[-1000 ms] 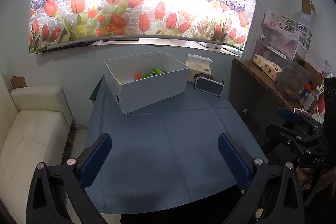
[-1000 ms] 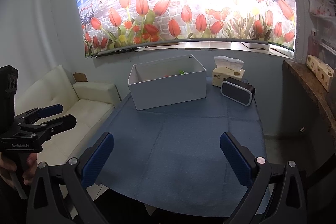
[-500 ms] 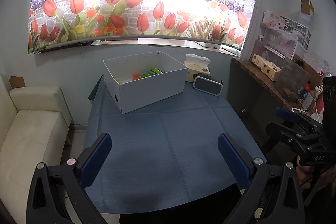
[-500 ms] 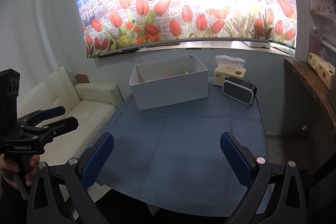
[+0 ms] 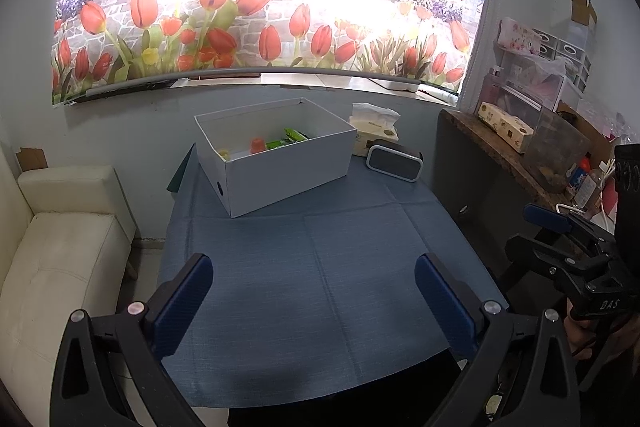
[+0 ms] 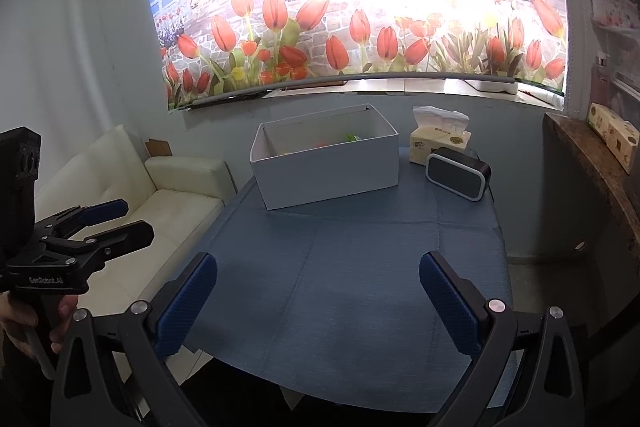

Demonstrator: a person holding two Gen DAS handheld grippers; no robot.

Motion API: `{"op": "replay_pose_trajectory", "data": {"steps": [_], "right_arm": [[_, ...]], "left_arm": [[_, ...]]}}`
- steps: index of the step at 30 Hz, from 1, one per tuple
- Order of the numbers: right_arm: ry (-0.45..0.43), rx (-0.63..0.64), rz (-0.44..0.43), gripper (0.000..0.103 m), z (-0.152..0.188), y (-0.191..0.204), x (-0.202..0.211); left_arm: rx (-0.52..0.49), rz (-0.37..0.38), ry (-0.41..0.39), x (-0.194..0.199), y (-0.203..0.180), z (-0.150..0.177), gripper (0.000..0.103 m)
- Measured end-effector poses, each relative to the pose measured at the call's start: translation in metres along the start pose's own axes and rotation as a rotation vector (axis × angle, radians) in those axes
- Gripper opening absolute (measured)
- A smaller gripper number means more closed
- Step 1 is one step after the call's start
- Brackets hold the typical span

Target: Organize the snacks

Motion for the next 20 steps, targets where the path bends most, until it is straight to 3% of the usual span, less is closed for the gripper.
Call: {"op": "replay_pose_trajectory", "data": {"steps": [20], "right_arm": [[-0.006, -0.003, -0.008, 0.103, -0.0022, -0.0020, 0.0004]], "left_arm": [[0.005, 0.025, -0.010, 0.0019, -0.0088, -0.0013, 0.103]]}}
Point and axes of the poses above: each gripper's, at about its wrist camera, not at the fingertips, and x roughly against the way its jaws point, y to its left, z to its underside, the point moved 7 cm from there along -x, roughly the way its jaws point, and after that the axes turned 3 degrees about -y, right-handed, at the moved point
